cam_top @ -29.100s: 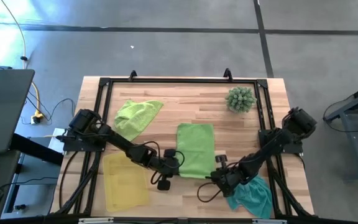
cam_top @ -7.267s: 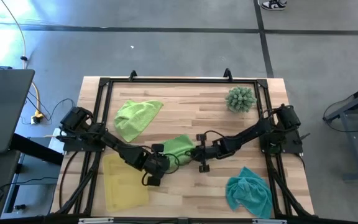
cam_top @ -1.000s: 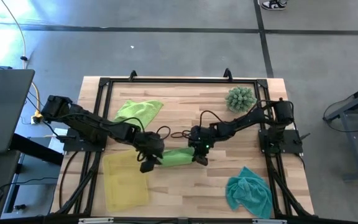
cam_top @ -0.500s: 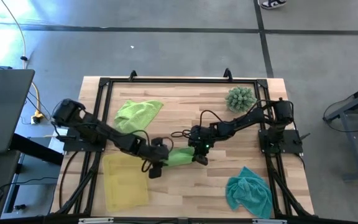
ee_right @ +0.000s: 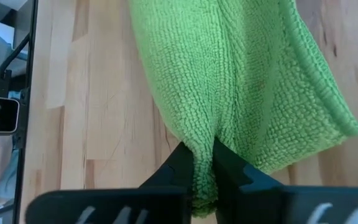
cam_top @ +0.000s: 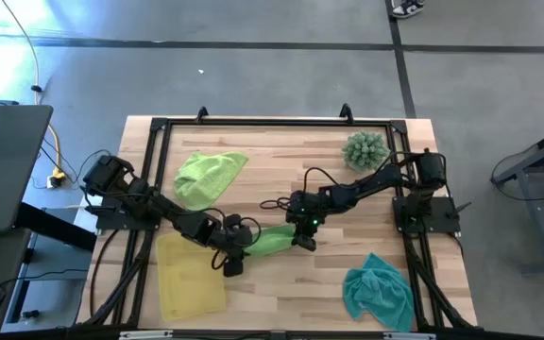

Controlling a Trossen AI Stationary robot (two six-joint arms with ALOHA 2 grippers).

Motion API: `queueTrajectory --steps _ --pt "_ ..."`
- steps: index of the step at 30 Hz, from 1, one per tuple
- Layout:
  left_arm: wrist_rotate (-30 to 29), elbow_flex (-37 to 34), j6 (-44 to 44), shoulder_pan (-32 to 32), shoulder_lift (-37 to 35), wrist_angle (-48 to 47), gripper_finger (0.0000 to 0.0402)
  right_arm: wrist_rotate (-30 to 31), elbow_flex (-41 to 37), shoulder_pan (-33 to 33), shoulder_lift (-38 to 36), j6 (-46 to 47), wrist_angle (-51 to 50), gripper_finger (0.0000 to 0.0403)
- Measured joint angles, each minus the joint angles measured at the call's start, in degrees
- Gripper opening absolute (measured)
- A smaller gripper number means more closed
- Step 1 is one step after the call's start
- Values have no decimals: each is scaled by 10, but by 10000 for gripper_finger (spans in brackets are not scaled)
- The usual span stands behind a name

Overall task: Roll microfiber towels into tight, uniform cylinder then place into a basket
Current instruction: Roll the green microfiber towel

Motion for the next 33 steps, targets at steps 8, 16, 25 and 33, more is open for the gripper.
queueTrajectory --steps 8,16,25,33 --pt "-8 0 -9 -20 12 5 138 6 0 -10 -2 -17 15 94" --pt "-43 2 -11 -33 49 24 138 40 -2 -38 -72 -153 -2 128" --pt "-43 2 -9 -32 49 22 138 233 -1 76 -175 -355 -53 116" --pt "-51 0 10 -31 49 31 138 396 -5 175 -130 -352 -26 105"
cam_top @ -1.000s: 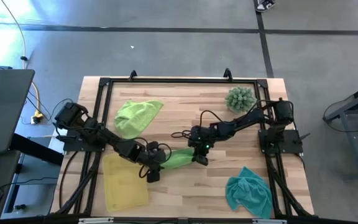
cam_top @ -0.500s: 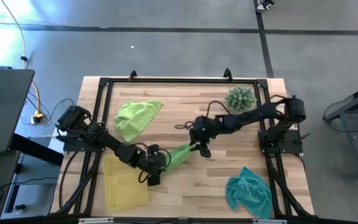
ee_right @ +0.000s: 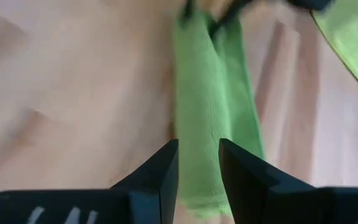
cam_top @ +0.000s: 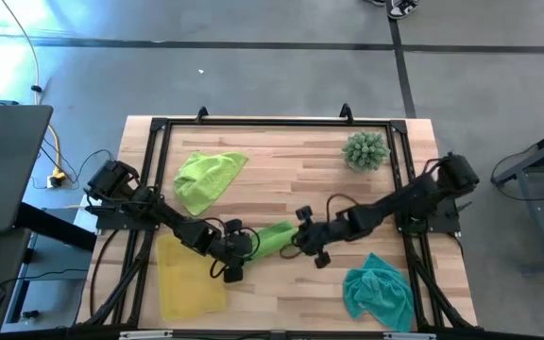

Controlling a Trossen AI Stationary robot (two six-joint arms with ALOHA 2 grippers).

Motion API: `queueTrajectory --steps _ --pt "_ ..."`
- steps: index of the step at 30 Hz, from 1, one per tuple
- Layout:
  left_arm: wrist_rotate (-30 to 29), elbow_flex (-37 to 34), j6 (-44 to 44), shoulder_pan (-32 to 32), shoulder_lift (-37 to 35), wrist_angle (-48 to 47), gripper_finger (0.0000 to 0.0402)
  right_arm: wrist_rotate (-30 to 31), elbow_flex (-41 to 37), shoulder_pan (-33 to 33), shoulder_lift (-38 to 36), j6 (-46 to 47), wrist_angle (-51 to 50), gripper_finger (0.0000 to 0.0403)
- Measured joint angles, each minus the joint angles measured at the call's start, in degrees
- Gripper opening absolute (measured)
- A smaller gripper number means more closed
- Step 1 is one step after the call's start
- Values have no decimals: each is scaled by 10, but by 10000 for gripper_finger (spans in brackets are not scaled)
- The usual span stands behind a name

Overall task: Roll microfiber towels into tight, uniform cylinder then place into a basket
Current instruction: Roll the green microfiber towel

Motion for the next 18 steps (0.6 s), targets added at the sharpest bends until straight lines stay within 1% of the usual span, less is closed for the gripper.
queueTrajectory --steps 2,3,5,7,10,15,18 --pt "0 0 0 2 0 0 138 43 0 7 25 1 19 106" --pt "0 0 0 2 0 0 138 52 0 10 32 1 26 106" --pt "0 0 -3 2 0 0 138 48 0 13 40 1 40 106" --pt "1 0 -4 2 0 1 138 18 0 13 41 3 43 112" --pt "1 0 -4 2 0 1 138 -1 0 13 41 26 43 138" --pt "1 0 -4 3 0 2 138 16 0 9 41 22 38 198" --pt "1 0 -5 3 0 2 138 6 0 0 42 23 35 215"
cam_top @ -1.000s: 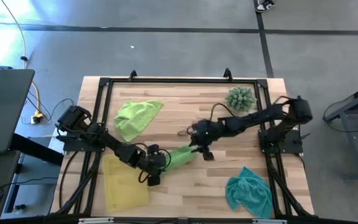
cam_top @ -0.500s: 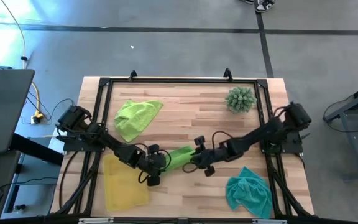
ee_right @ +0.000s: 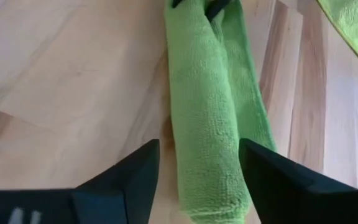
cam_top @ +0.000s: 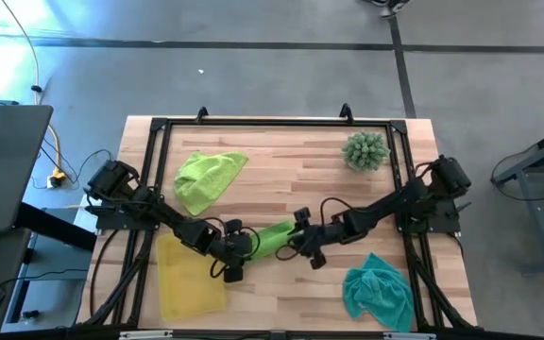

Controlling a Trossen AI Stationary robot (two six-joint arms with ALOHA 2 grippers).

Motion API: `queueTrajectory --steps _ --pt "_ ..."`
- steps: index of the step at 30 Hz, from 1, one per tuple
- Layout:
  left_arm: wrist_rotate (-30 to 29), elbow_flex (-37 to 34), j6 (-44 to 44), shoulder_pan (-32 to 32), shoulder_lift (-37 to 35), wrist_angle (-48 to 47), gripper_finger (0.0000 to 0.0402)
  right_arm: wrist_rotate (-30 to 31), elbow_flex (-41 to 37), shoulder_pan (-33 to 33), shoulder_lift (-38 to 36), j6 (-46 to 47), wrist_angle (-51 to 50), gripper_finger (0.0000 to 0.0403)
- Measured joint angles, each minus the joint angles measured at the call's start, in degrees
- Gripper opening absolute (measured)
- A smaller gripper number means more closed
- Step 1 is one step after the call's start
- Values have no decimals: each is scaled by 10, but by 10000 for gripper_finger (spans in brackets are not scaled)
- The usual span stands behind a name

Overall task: Roll microfiber towels into tight, uniform cylinder then place into a basket
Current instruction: Roll the green microfiber towel

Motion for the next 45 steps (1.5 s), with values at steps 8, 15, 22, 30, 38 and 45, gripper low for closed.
queueTrajectory --steps 8,15,22,30,38,45 --pt "0 0 0 0 0 1 138 -12 0 10 10 -20 10 209" --pt "0 0 0 0 0 2 138 24 1 36 23 -26 18 209" --pt "2 0 0 1 1 7 138 98 1 31 71 -26 29 209" --pt "3 -1 0 1 2 13 138 134 1 50 76 -50 51 209" --pt "4 0 0 1 2 14 138 189 1 53 80 -96 50 209" --pt "4 0 0 1 2 15 138 163 2 27 83 -85 17 208"
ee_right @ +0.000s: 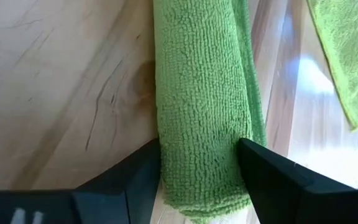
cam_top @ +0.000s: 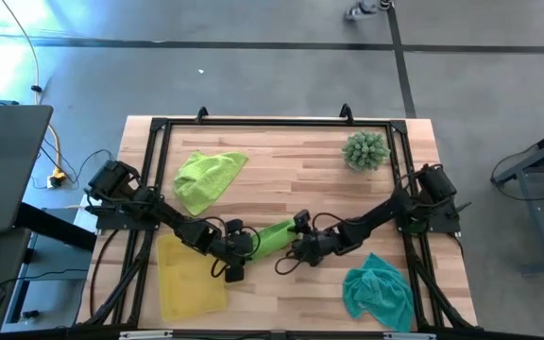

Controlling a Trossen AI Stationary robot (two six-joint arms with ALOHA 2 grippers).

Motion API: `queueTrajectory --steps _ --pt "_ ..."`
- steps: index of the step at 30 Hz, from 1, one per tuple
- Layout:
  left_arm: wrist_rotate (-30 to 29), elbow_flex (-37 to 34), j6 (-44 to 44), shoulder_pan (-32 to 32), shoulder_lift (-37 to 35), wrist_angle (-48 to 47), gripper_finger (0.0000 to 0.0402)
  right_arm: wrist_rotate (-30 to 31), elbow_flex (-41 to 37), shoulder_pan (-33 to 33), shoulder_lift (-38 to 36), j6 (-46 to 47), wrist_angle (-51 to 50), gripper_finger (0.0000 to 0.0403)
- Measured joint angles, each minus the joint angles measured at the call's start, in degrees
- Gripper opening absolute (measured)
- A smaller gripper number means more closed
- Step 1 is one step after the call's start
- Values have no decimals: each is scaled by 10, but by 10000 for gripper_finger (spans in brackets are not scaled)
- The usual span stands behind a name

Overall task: Roll microfiber towels into tight, uniform cylinder then place into a basket
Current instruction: Roll the green microfiber towel

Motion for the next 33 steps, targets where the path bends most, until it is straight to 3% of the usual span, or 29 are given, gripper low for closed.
queueTrajectory --steps 6,15,26,33 --pt "3 1 0 0 -1 2 138 -36 1 -12 -1 25 -21 169" --pt "8 42 42 0 2 -36 138 -79 0 -27 -1 71 -38 14" --pt "-16 172 52 0 1 -289 138 -219 0 -84 -2 162 -38 5" --pt "-51 230 2 -14 0 -335 138 -387 0 -145 -1 310 -26 2"
